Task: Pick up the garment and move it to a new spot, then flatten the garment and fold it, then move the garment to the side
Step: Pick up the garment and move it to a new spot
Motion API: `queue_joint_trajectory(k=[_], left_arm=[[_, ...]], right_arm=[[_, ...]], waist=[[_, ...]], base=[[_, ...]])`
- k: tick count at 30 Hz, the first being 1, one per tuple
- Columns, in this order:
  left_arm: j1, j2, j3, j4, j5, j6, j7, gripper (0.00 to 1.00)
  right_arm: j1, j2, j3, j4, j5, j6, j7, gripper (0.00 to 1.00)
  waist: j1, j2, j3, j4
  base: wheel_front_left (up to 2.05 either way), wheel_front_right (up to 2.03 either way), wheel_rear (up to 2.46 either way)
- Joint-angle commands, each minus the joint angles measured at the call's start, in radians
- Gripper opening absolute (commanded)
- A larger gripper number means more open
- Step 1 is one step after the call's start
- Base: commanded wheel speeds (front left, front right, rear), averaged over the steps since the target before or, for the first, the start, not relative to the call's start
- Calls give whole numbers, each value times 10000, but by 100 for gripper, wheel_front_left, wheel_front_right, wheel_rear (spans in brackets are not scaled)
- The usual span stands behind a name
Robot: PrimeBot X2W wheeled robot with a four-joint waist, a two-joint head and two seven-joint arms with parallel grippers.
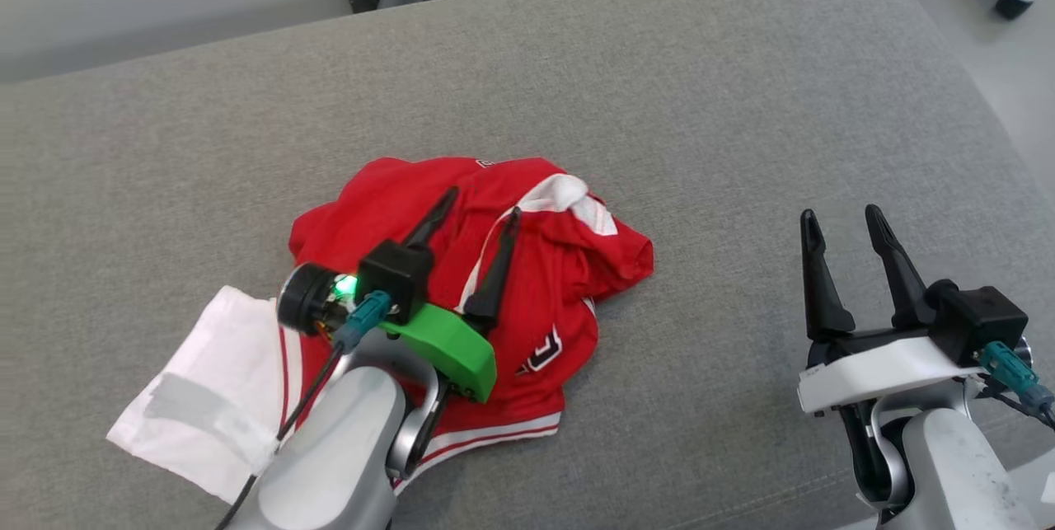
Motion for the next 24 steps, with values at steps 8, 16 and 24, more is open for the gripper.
queue_joint_trajectory(k=[8,16,24], left_arm=[[1016,827,1262,-983,-512,1011,-378,100],[2005,1502,2355,-1631,-887,1714,-625,100],[2873,1826,2397,-2006,-846,1782,-678,100]], right_arm=[[309,-177,-37,-142,-248,1,276,100],[537,-356,-30,-204,-332,1,453,100],[901,-447,-30,-282,-330,1,656,100]], waist=[[1,-1,-873,1208],[1,-1,-1135,1699],[1,-1,-1551,1844]], base=[[0,0,0],[0,0,0],[0,0,0]])
